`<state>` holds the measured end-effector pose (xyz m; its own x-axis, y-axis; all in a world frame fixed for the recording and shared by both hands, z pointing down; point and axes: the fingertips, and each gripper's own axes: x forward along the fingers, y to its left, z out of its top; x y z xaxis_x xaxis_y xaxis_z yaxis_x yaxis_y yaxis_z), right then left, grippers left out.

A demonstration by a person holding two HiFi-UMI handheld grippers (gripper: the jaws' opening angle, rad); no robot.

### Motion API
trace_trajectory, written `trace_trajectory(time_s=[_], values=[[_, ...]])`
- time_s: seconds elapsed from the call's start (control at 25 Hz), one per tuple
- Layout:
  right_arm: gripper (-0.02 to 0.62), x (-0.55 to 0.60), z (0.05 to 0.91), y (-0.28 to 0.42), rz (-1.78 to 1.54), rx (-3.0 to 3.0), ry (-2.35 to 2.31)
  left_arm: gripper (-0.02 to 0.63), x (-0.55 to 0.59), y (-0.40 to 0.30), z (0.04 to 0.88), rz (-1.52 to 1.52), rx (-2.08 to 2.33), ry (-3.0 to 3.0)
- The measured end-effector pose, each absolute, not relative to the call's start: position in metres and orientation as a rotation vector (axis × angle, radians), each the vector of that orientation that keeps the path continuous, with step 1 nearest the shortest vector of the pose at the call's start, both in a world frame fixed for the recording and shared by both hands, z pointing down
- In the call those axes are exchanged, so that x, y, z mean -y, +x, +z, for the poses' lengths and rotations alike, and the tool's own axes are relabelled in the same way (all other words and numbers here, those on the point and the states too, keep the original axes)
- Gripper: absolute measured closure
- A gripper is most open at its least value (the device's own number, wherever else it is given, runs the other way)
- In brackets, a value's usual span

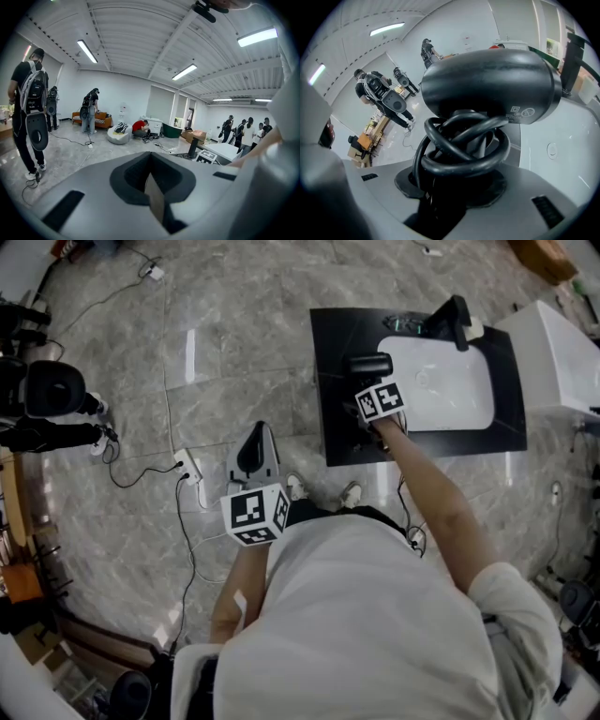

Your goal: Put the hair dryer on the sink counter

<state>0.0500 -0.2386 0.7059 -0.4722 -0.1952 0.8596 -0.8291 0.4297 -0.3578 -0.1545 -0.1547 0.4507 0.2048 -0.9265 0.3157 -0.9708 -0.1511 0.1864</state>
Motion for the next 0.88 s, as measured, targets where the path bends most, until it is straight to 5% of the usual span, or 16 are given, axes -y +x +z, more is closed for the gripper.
trace_trajectory(time_s=[0.88], values=[[0.375,0.237,0.704,0.047,1.068,1.895,0.885,0.604,0.149,-0.169,0.451,0.154,1.772,2.128]])
